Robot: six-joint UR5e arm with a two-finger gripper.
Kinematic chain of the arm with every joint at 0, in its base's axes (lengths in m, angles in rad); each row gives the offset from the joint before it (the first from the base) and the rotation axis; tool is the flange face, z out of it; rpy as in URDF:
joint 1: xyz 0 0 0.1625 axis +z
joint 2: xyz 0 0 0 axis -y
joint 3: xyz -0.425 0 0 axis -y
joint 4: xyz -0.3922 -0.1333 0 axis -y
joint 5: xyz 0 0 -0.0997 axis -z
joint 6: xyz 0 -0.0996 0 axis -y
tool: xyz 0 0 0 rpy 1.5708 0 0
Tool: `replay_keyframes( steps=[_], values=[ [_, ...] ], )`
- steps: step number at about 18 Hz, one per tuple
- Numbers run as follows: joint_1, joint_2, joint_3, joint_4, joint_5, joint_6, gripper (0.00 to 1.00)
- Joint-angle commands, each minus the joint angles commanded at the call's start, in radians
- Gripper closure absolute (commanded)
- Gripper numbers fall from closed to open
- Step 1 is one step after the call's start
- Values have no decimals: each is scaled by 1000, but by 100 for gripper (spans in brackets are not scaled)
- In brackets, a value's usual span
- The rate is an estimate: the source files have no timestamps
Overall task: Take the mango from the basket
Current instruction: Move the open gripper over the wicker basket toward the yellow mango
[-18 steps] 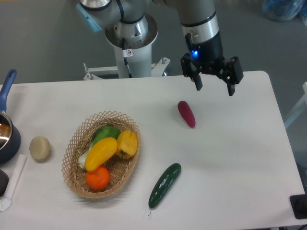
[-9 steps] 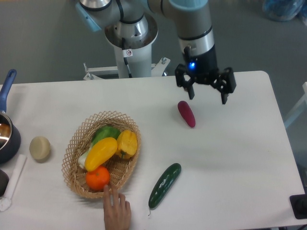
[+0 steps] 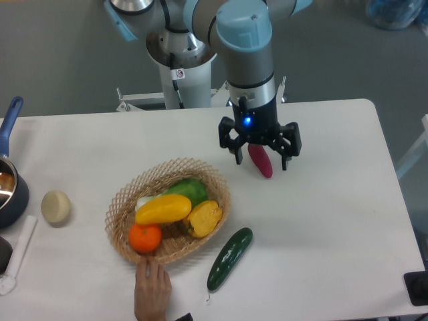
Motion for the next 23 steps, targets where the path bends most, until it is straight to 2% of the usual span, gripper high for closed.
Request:
replay_keyframes(
  steps=[4,9,14,16,19,23],
  values=[
    [-43,-18,-11,49,5,-9,0],
    [-112,-51,-9,54,8,3,0],
    [-155,-71,-5,49,0,199,0],
    [-190,-77,-21,40,0,257,0],
    [-203,-75,-49,34,-2,374,0],
    [-233,-84,-51,18,-2,413,0]
  ],
)
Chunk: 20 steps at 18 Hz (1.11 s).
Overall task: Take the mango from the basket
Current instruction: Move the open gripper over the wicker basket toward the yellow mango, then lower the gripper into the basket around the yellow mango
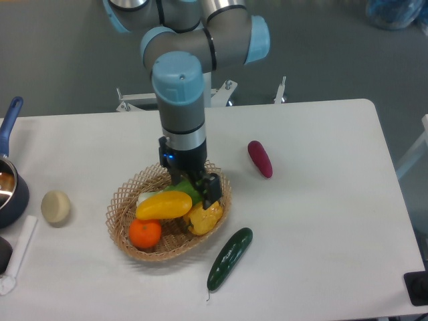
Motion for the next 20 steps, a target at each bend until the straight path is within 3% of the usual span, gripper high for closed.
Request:
replay_keyframes(
  steps=[5,20],
  values=[
    [-23,-46,-5,-3,5,3,0],
    [-80,-98,-14,-2,9,-14,0]
  ],
)
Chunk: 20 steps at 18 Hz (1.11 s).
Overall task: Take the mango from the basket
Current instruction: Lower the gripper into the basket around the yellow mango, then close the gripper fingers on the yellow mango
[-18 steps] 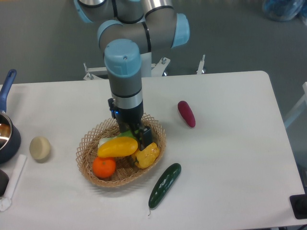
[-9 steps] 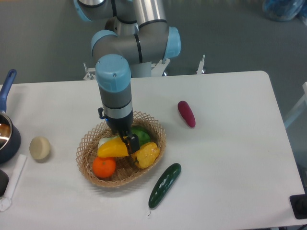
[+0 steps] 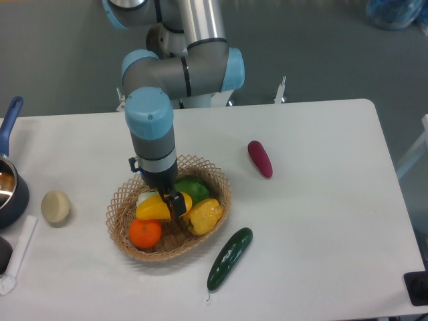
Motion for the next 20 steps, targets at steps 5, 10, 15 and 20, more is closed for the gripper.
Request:
replay_keyframes(
  steps=[5,10,15,20],
  values=[
    [-26,-8,0,3,3,-29,0],
    [-31,-28,-2,3,5,-31,0],
    [-31,-32,-6,5,5,-31,0],
    [-34,-34,-6,6,6,-58,0]
  ],
)
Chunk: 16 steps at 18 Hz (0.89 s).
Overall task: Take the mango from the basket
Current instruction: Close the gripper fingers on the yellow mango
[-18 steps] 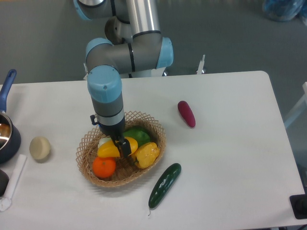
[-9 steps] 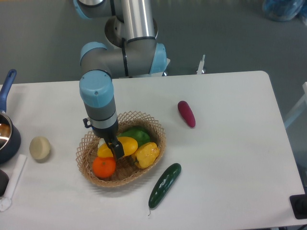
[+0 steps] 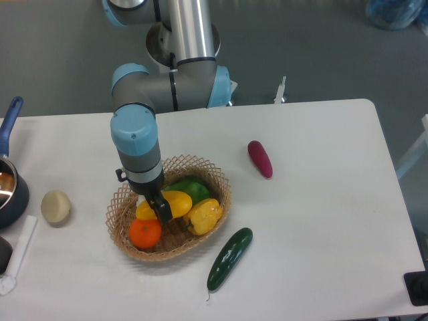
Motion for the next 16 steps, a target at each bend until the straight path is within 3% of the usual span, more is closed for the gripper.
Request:
replay_keyframes(
  steps=[10,13,16],
  values=[
    [-8,-25,8,6,34,-14,1],
    [-8,-23,11,5,37,-14,12],
    [-8,-18,14,3,37,-14,34]
  ],
)
